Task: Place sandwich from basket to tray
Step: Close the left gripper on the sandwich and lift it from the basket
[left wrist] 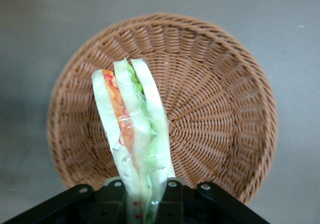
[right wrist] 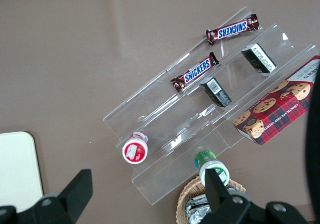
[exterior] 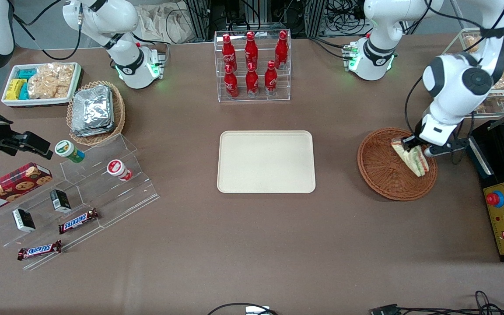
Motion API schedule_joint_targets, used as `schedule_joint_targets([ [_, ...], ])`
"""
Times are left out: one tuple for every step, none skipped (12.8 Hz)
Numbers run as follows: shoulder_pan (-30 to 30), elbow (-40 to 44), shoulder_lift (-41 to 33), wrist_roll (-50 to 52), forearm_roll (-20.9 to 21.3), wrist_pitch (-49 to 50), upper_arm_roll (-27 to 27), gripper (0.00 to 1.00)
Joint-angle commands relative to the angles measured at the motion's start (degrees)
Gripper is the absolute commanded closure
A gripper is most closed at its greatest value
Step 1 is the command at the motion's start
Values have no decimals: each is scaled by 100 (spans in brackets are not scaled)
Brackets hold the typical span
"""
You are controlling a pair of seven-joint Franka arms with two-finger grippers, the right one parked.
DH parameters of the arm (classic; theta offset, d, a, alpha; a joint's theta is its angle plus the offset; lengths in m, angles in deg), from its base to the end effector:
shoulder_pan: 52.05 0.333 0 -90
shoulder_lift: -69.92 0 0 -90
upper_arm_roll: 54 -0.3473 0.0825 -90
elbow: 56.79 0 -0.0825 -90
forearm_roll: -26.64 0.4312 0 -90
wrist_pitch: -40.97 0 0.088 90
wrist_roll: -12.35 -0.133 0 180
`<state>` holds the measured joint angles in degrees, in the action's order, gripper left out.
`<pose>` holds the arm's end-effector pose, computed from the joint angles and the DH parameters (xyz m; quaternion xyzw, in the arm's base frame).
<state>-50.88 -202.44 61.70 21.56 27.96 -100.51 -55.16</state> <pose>0.4812 0.0197 0.3003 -0.9951 -0.0917 -0.0356 0.0039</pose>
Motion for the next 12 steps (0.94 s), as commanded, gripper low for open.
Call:
schedule_joint_targets([
  [-29,509,-234,-847,8,882,45,87],
  [-55,772,-234,-1181,17,1259,71,87],
  [-56,1010,-234,-1628,34,1550,132,87],
  [-56,1212,-234,-2059,34,1762,263,87],
  [-56,1423,-216,-2255,26,1990,378,86],
  [-64,1599,-207,-2283,8,2167,466,85],
  [-64,1723,-207,-2292,-18,2273,589,83],
  [-64,1854,-190,-2249,-62,2387,755,82],
  [-64,2021,-129,-2161,-80,2510,983,78],
  [-64,2145,-59,-1908,-123,2590,1168,78],
  [-64,2181,-58,-1627,-202,2582,1344,78],
  [-64,2242,-58,-1520,-316,2573,1511,78],
])
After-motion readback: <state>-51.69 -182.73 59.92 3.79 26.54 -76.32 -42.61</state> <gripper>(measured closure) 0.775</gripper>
